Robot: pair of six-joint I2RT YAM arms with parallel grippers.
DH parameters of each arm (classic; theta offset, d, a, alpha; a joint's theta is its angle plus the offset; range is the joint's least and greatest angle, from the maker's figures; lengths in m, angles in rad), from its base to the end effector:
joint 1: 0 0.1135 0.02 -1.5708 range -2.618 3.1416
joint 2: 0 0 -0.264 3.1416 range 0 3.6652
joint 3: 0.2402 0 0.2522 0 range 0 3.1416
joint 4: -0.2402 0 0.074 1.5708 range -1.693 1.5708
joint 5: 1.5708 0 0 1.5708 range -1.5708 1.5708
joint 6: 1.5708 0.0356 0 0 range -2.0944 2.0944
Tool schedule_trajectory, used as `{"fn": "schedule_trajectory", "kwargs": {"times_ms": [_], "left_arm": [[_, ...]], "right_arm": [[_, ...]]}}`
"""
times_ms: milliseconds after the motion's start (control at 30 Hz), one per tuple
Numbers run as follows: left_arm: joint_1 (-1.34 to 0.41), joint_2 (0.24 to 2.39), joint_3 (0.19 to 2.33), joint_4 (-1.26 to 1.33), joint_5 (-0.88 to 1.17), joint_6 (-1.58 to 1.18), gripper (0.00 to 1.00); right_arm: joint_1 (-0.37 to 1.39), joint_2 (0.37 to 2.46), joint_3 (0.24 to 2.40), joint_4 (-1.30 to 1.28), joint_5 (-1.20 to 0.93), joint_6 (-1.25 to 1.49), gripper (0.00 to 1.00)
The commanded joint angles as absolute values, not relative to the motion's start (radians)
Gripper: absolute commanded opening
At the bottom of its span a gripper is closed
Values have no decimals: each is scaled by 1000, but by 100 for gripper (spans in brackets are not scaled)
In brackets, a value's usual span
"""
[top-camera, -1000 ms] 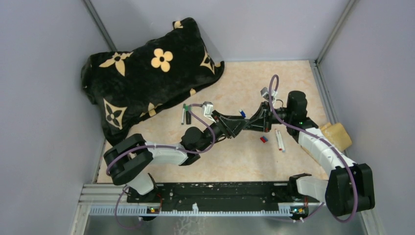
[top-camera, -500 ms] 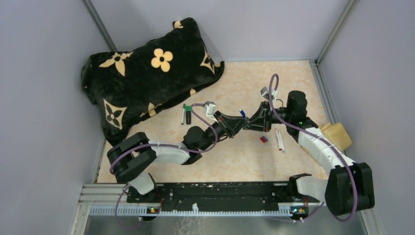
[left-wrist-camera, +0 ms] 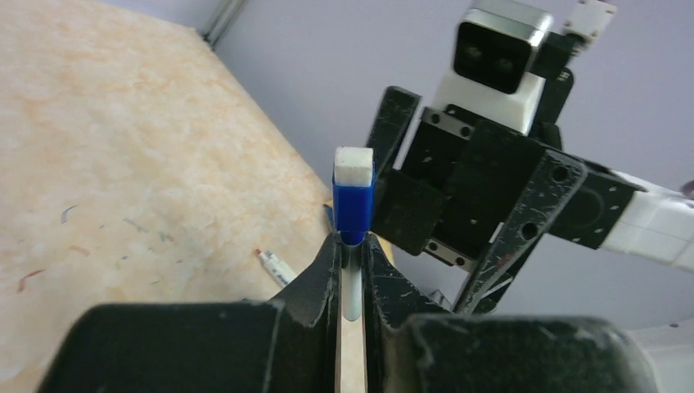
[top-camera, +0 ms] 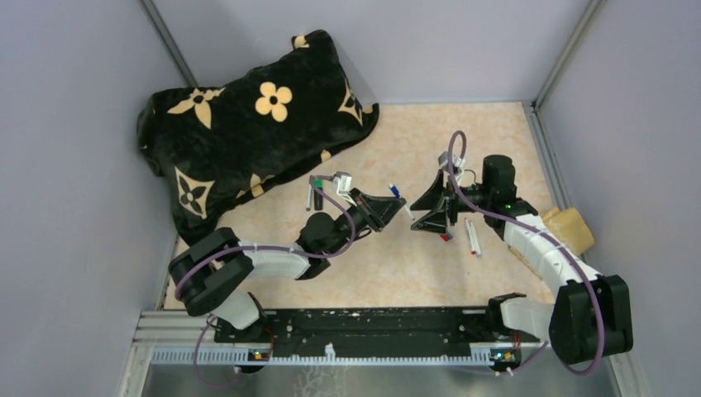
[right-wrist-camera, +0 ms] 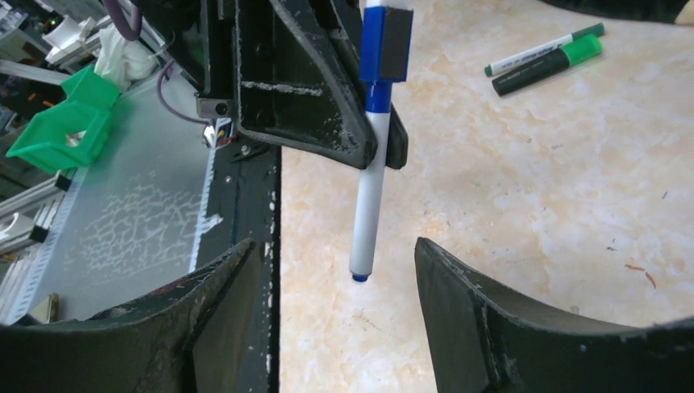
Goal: Insert the pens into the pen caps
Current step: Place the pen at the center of the board.
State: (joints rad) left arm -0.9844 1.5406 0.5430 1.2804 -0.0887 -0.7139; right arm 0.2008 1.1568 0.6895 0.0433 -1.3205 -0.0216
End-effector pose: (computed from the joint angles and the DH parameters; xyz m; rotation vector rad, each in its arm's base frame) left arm 0.1689 -0.2485 0.2347 0.1084 1.4195 -1.3793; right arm 0.2234 0.0807 0.2643 -1.0320 1.5891 1.4078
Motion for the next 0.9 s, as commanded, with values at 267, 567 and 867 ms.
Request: {"fn": "schedule_trajectory", "kwargs": {"times_ms": [267,567,867], "left_arm": [[-786,1319,513,474,-67,-679,0],[-635,1422,695,7,-144,-473,0],[-536,1657,902,-174,-227,-332,1]], "right_arm": [[168,1147,794,-339,-1119,-472,71],[165,1172,790,-344,-1079,-489,71],[161,1175,787,-344,-1070,-493,71]]}}
